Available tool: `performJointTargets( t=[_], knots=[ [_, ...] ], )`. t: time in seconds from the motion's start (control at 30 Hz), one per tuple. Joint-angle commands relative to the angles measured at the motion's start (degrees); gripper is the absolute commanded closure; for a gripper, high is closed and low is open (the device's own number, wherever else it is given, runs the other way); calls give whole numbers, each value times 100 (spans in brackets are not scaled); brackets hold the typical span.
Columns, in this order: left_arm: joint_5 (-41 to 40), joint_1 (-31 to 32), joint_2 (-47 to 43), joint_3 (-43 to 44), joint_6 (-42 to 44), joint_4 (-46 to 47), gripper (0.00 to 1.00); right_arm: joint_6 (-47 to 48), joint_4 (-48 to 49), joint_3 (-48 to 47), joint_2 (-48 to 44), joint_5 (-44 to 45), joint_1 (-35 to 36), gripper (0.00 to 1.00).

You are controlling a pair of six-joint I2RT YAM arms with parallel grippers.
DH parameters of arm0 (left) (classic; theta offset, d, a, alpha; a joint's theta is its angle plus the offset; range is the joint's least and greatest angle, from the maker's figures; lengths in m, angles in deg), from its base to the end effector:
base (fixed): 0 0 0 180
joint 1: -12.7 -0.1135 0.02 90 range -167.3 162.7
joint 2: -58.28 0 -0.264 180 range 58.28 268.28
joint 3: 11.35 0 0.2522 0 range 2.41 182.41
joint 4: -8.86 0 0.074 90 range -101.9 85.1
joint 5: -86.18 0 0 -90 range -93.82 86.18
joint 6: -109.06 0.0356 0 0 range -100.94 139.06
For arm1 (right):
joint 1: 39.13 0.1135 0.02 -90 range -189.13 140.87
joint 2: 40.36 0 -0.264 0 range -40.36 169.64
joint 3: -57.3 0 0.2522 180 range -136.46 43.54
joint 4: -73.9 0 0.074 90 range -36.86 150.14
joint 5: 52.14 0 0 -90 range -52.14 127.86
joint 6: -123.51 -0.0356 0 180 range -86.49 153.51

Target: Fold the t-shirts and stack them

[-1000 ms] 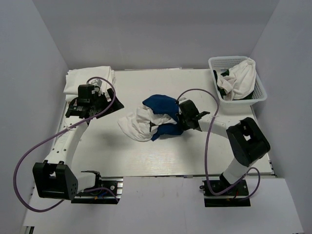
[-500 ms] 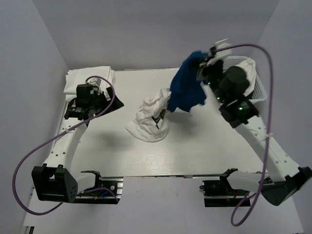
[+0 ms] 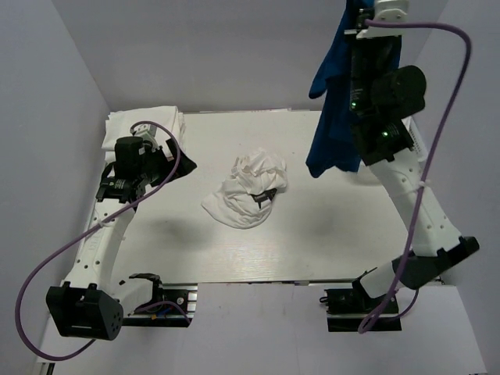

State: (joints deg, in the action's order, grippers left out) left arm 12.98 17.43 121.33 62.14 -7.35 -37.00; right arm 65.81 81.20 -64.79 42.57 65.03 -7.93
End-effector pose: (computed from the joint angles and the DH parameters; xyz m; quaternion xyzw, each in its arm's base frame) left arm 0.2348 -0.0298 0.3319 -0.0996 0.8761 -0.2468 0.4021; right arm 0.2273 0.1186 0.6114 -0.0042 0.4213 -0.0958 0.9018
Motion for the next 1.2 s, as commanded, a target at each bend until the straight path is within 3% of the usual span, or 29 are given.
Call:
performJointTargets(
  t=[0.0, 0.23, 0.37, 0.5, 0.93, 1.07, 1.17],
  knots=[
    [-71, 28, -179, -5, -4, 37, 0, 831, 917, -285, 179, 472, -97, 100],
    [-71, 28, -126, -5, -4, -16, 0, 840, 1032, -390, 793, 701, -641, 100],
    [-255, 28, -21, 48, -4, -130, 0, 770, 689, -1196, 1505, 850, -1151, 100],
    [-396, 28, 172, 153, -4, -183, 0, 52, 57, -1752, 2024, 728, -1949, 100],
    [96, -25, 1516, 556, -364, 380, 0, -1128, -945, -128, 2332, 60, -3269, 100],
    [315, 37, 2018, 778, -364, 309, 0, -2136, -1306, 872, 2586, -704, -3515, 100],
    [315, 37, 2290, 997, -364, 371, 0, -2900, -1778, 1157, 2841, -688, -3603, 100]
  ],
)
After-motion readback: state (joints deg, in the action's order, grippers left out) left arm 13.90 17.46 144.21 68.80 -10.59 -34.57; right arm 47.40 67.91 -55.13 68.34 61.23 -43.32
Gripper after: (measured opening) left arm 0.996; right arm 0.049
